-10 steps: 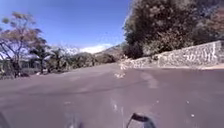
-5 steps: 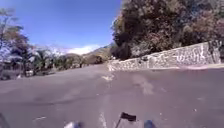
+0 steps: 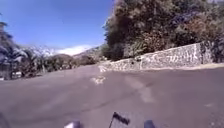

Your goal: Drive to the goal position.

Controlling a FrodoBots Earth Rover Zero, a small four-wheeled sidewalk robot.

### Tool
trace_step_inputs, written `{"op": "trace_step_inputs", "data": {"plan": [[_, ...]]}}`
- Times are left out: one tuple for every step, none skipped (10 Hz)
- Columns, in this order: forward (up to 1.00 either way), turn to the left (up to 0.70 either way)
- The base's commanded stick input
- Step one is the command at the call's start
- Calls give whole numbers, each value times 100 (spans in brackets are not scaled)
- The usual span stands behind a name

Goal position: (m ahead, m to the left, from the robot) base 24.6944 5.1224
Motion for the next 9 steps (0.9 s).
{"op": "trace_step_inputs", "data": {"plan": [[85, 0], [85, 0], [85, 0], [85, 0], [85, 0], [-24, 0], [-53, 0], [-85, 0], [-85, 0]]}}
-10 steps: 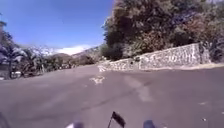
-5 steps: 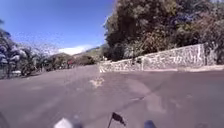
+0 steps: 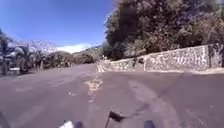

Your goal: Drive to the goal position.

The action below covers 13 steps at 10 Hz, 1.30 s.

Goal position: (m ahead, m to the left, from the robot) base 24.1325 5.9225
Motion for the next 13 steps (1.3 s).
{"op": "trace_step_inputs", "data": {"plan": [[-85, 0], [0, 0], [0, 0], [0, 0], [0, 0], [0, 0], [0, 0], [0, 0], [0, 0], [0, 0], [11, 0], [29, 0], [48, 0]]}}
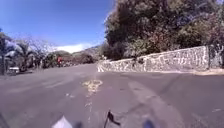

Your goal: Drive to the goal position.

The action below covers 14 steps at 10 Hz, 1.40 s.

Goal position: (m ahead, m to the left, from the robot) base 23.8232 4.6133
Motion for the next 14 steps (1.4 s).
{"op": "trace_step_inputs", "data": {"plan": [[50, 25], [50, 25], [50, 25], [50, 25], [50, 25], [50, 25], [50, 25], [50, 25], [50, 25], [50, 25], [50, 25], [50, 25], [50, 25], [50, 25]]}}
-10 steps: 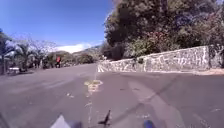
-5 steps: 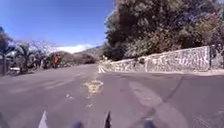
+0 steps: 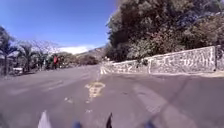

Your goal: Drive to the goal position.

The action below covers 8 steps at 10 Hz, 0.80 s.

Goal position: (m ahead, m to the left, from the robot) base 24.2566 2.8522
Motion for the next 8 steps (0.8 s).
{"op": "trace_step_inputs", "data": {"plan": [[50, 25], [50, 25], [50, 25], [50, 25], [50, 25], [50, 25], [50, 25], [50, 25]]}}
